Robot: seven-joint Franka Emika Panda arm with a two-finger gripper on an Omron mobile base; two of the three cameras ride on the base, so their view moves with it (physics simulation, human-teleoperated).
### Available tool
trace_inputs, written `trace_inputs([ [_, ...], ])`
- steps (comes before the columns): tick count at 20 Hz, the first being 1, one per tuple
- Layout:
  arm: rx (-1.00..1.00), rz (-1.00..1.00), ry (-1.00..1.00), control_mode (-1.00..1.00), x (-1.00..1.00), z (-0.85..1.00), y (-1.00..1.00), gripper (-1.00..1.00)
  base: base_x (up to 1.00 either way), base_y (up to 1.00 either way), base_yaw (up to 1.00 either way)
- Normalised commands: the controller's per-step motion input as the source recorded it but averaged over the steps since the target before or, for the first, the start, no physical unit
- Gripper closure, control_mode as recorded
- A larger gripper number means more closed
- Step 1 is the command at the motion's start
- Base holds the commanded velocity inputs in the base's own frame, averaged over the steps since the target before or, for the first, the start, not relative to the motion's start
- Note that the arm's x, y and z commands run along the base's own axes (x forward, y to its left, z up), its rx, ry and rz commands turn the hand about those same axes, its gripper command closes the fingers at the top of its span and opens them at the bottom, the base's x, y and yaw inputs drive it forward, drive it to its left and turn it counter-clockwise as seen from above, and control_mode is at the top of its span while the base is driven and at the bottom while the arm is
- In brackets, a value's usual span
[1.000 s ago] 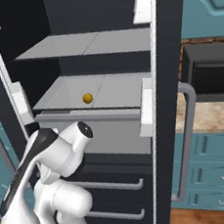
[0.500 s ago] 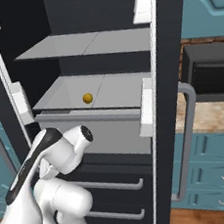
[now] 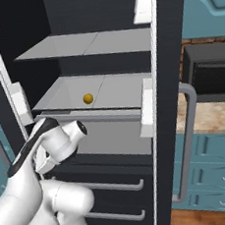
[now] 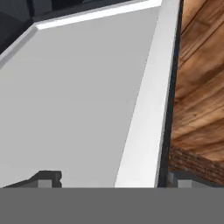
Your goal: Retrieve a lemon from the fridge and place it on the cutting board with the fish.
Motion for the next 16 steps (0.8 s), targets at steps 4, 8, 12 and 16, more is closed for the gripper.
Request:
trace_inputs([
  [4, 0.05, 0.08, 0.17, -1.00, -0.09, -0.48, 0.96, -1.00, 0.00, 0.00, 0.00],
  [8, 0.09, 0.04, 0.32, -1.00, -0.46, -0.30, 0.94, -1.00, 0.00, 0.00, 0.00],
  [12, 0.12, 0.01, 0.32, -1.00, -0.44, -0.24, 0.78, -1.00, 0.00, 0.00, 0.00],
  [16, 0.02, 0.00, 0.03, -1.00, -0.23, 0.00, 0.34, -1.00, 0.00, 0.00, 0.00],
])
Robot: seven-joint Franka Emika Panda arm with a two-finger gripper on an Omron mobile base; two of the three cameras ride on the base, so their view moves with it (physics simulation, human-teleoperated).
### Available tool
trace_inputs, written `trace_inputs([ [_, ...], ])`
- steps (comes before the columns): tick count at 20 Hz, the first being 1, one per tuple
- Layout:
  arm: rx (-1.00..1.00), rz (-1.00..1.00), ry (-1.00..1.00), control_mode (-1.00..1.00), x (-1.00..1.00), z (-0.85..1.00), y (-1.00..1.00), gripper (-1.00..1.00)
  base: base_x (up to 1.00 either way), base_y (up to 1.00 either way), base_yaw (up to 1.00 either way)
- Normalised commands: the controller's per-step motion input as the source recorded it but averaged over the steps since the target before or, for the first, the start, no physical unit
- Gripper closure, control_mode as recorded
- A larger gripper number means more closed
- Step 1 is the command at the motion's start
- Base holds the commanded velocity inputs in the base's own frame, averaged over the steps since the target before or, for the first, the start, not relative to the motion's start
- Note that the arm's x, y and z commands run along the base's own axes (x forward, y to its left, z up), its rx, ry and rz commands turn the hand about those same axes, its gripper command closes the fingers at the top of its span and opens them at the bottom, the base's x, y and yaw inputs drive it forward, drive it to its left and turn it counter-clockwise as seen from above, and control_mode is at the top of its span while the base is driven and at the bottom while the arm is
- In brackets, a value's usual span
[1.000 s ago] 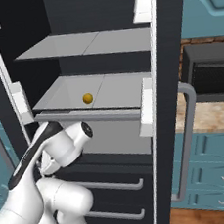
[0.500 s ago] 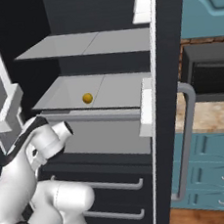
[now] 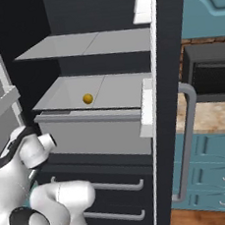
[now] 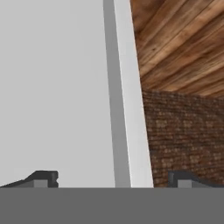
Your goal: Retrieve a lemon from the fridge and place it on the cutting board with the fish.
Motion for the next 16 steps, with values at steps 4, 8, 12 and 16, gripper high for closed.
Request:
trace_inputs([
  [4, -0.04, -0.12, 0.00, -1.00, -0.05, 0.00, -0.15, -1.00, 0.00, 0.00, 0.00],
  [8, -0.04, -0.12, -0.04, -1.00, 0.00, 0.02, -0.87, -1.00, 0.00, 0.00, 0.00],
  [12, -0.16, -0.02, -0.18, -1.00, 0.14, -0.01, -1.00, -1.00, 0.00, 0.00, 0.00],
  [16, -0.27, 0.00, -0.33, -1.00, 0.02, -0.23, -0.96, -1.00, 0.00, 0.00, 0.00],
])
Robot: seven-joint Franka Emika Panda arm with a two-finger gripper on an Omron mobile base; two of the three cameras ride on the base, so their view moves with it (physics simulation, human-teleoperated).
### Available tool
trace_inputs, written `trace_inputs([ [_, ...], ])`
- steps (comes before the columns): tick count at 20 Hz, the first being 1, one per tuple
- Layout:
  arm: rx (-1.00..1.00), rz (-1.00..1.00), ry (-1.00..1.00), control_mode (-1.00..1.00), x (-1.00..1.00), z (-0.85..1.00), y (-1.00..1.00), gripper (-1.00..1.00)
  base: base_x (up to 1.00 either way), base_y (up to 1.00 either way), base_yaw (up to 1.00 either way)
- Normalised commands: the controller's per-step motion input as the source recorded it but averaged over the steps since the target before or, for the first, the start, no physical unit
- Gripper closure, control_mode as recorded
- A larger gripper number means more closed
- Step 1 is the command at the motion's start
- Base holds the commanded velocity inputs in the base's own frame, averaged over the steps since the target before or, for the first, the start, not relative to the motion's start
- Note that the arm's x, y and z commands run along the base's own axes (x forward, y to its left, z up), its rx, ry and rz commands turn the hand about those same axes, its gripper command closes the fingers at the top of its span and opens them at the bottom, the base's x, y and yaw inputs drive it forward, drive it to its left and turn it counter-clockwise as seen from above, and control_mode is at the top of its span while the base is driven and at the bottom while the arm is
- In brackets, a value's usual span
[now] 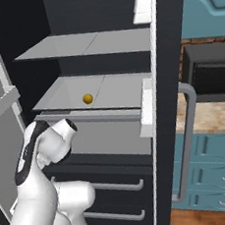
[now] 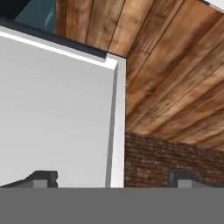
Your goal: Retrieve a lemon from the fridge and place it on the cutting board with the fish.
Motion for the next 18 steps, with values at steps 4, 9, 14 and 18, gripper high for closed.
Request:
trace_inputs([
  [4, -0.53, 0.16, -0.36, -1.00, 0.00, -0.09, -0.73, -1.00, 0.00, 0.00, 0.00],
  [9, -0.61, 0.36, -0.31, -1.00, 0.00, -0.17, -0.87, -1.00, 0.00, 0.00, 0.00],
  [14, -0.61, 0.47, -0.32, -1.00, 0.00, -0.11, -0.88, -1.00, 0.00, 0.00, 0.00],
  [18, -0.37, 0.58, -0.30, -1.00, -0.18, 0.02, -0.70, -1.00, 0.00, 0.00, 0.00],
])
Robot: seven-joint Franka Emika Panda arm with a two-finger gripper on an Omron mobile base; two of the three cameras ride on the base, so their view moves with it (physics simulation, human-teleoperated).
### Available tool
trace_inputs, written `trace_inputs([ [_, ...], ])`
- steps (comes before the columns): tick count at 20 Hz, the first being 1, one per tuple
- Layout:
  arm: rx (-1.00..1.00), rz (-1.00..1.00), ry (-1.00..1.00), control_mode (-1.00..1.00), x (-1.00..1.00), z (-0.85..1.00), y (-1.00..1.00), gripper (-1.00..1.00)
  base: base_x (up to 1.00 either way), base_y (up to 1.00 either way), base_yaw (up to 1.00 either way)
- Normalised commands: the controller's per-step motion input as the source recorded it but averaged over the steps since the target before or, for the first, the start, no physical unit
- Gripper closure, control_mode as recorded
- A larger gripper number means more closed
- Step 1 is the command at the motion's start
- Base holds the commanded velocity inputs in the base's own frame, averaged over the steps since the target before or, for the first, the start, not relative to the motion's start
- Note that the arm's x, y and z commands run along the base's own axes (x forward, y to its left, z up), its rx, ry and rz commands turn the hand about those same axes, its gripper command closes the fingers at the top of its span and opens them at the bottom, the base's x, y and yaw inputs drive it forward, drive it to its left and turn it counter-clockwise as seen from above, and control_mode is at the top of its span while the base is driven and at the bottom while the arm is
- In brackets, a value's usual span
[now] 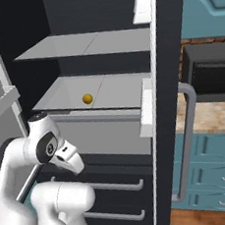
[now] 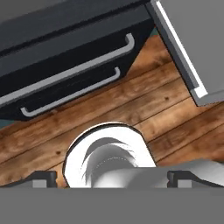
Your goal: Retrieve a lemon from the fridge and place it on the cutting board with the fish.
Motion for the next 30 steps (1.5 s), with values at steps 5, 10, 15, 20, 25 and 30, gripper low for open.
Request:
trace_inputs([
  [5, -0.01, 0.62, -0.06, -1.00, -0.18, 0.13, -0.13, -1.00, 0.00, 0.00, 0.00],
  [10, 0.39, 0.29, 0.07, -1.00, -0.17, 0.34, -0.01, -1.00, 0.00, 0.00, 0.00],
  [15, 0.08, 0.03, -0.06, -1.00, -0.36, 0.08, -0.04, -1.00, 0.00, 0.00, 0.00],
  [20, -0.03, 0.00, -0.04, -1.00, -0.07, 0.01, -0.03, -1.00, 0.00, 0.00, 0.00],
  [25, 0.00, 0.00, 0.00, -1.00, 0.11, 0.00, 0.00, -1.00, 0.00, 0.00, 0.00],
  [30, 0.00, 0.00, 0.00, 1.00, 0.14, 0.00, 0.00, -1.00, 0.30, 0.00, 0.00],
])
